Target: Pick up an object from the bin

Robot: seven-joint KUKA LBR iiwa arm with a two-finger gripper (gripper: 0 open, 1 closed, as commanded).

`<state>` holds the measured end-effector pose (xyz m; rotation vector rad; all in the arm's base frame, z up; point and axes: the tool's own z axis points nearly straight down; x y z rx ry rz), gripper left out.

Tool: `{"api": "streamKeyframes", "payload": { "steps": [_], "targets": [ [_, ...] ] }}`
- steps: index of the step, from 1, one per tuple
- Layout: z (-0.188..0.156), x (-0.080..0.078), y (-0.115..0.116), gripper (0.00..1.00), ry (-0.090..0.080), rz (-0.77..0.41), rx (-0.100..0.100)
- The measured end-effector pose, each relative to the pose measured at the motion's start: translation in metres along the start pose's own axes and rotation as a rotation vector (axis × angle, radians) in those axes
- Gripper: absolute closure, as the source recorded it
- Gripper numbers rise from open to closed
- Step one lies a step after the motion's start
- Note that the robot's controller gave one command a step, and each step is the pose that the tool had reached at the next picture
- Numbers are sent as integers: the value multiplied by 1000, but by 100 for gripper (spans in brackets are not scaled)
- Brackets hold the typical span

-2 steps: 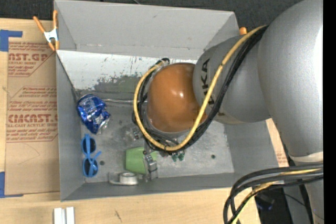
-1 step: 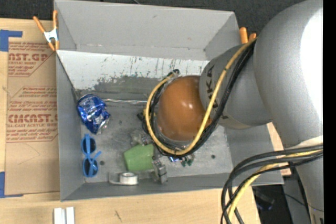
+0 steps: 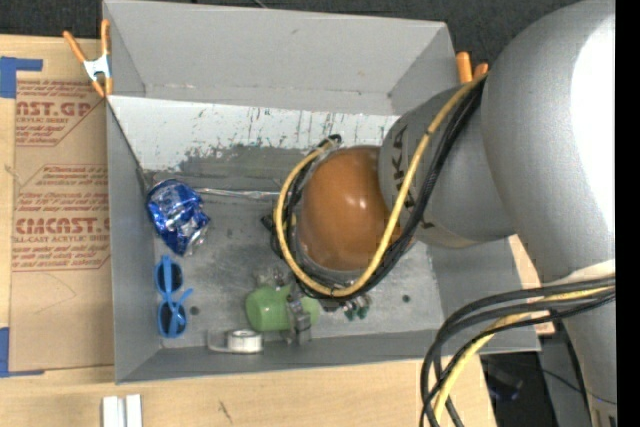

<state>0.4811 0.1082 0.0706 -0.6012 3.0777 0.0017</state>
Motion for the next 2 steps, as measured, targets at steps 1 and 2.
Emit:
{"api": "streamKeyframes", "payload": {
  "steps": [1,2],
  "targets": [
    [0,-32,-3,100,4,-723,-3],
    [-147,-33,5,100,-4,-727,1]
  ]
}}
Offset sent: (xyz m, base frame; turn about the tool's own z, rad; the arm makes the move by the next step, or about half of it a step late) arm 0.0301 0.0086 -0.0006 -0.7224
